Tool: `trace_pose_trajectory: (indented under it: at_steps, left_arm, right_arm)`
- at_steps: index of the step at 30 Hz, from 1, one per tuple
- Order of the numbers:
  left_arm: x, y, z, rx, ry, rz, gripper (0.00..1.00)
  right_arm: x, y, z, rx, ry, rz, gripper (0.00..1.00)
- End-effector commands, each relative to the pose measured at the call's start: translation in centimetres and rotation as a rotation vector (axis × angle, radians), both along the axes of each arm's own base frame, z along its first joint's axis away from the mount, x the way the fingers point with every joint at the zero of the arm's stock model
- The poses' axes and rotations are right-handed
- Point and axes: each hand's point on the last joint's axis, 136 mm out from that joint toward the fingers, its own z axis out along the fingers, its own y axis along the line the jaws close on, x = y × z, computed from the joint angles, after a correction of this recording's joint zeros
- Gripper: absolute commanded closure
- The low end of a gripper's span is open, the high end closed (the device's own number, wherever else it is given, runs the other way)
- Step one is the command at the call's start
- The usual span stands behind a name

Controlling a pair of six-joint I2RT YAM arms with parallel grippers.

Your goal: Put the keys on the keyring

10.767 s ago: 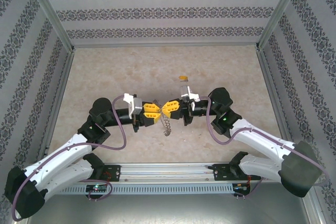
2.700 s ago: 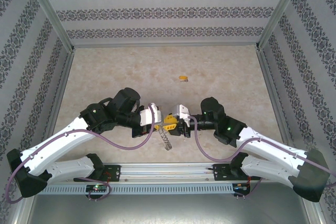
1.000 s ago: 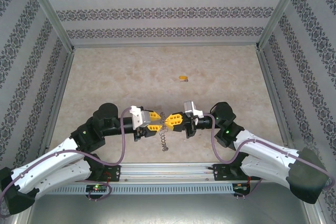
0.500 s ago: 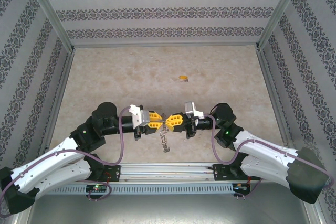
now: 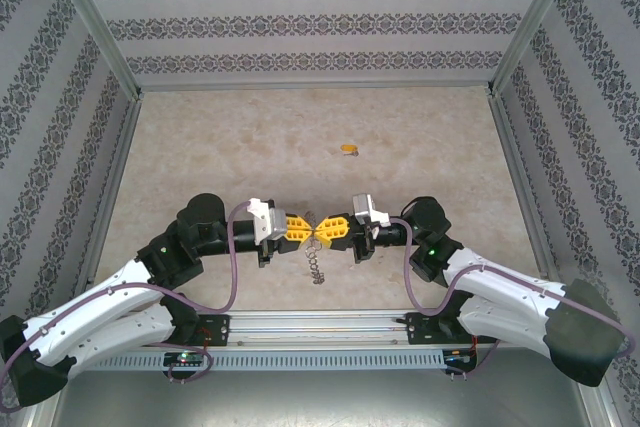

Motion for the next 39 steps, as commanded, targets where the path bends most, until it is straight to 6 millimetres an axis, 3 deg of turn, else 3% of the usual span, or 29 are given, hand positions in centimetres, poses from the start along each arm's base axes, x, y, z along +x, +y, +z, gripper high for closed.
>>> trace_pose_trajectory:
  at_steps: [1, 14, 18, 23, 27, 39]
  left_arm:
    - [-0.1, -0.2, 1.9, -0.065, -0.034, -0.016, 0.9]
    - [0.1, -0.3, 1.7, -0.061, -0.037, -0.009, 0.87]
    - [0.2, -0.3, 1.7, -0.062, -0.044, -0.009, 1.0]
    - [0.4, -0.2, 1.9, -0.068, -0.051, 0.0, 1.0]
    - [0.5, -0.3, 1.9, -0.073, -0.046, -0.002, 0.87]
    - [0.5, 0.0, 2.0, -0.076, -0.048, 0.008, 0.85]
  right_arm:
    - [-0.6, -0.3, 1.0, 0.043, -0.036, 0.026, 1.0]
    - [-0.5, -0.5, 1.7, 0.072, -0.043, 0.024, 1.0]
    - [-0.5, -0.6, 1.8, 0.074, -0.047, 0.021, 1.0]
    - [-0.5, -0.7, 1.8, 0.077, -0.052, 0.022, 1.0]
    - [-0.7, -0.9, 1.9, 0.084, -0.057, 0.022, 1.0]
    - [-0.8, -1.0, 2.1, 0.098, -0.062, 0.025, 1.0]
